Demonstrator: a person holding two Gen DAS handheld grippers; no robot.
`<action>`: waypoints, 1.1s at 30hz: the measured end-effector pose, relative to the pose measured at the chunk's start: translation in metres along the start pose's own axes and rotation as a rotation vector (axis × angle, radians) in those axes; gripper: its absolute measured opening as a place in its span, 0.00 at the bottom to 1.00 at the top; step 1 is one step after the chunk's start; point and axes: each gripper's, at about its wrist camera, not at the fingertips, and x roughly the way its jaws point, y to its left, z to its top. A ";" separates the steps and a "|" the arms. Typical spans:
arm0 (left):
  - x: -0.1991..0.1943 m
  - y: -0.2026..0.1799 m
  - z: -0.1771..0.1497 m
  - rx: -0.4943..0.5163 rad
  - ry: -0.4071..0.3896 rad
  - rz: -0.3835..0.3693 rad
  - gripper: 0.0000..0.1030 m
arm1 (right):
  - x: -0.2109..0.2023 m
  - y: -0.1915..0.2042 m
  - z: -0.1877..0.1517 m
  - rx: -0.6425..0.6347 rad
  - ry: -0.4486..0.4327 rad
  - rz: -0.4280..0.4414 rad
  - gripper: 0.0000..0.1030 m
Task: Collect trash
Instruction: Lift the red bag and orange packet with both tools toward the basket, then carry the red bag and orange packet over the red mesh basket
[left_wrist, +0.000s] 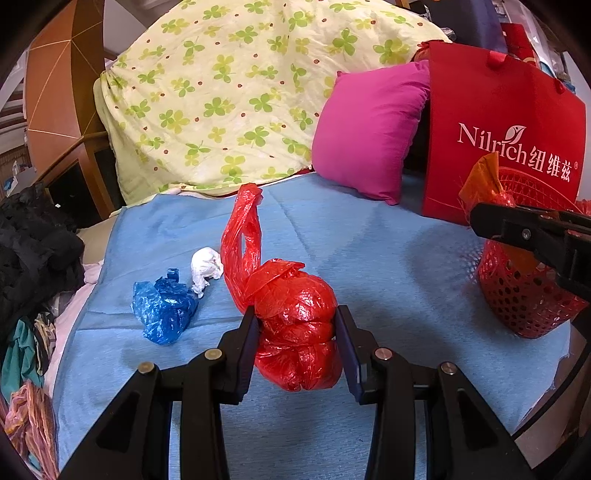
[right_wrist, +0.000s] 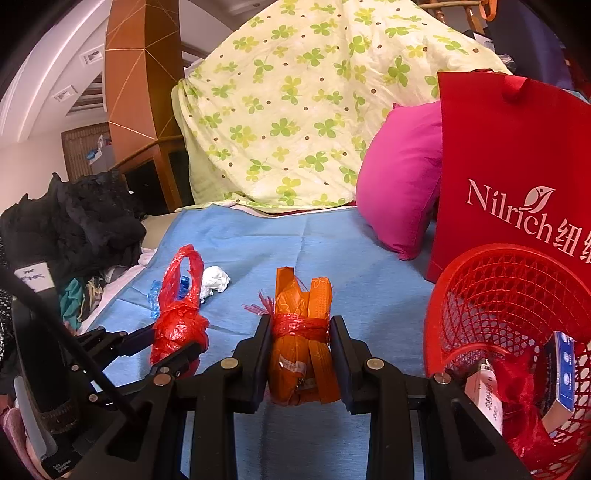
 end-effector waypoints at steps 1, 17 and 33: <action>0.000 -0.001 0.000 -0.001 -0.001 -0.001 0.41 | 0.000 0.000 0.000 0.002 0.000 0.000 0.32; 0.000 -0.015 0.000 0.024 -0.003 -0.023 0.41 | -0.010 -0.003 -0.002 0.012 -0.022 -0.014 0.32; 0.003 -0.031 0.000 0.057 0.001 -0.042 0.42 | -0.027 -0.010 -0.003 0.036 -0.066 -0.025 0.32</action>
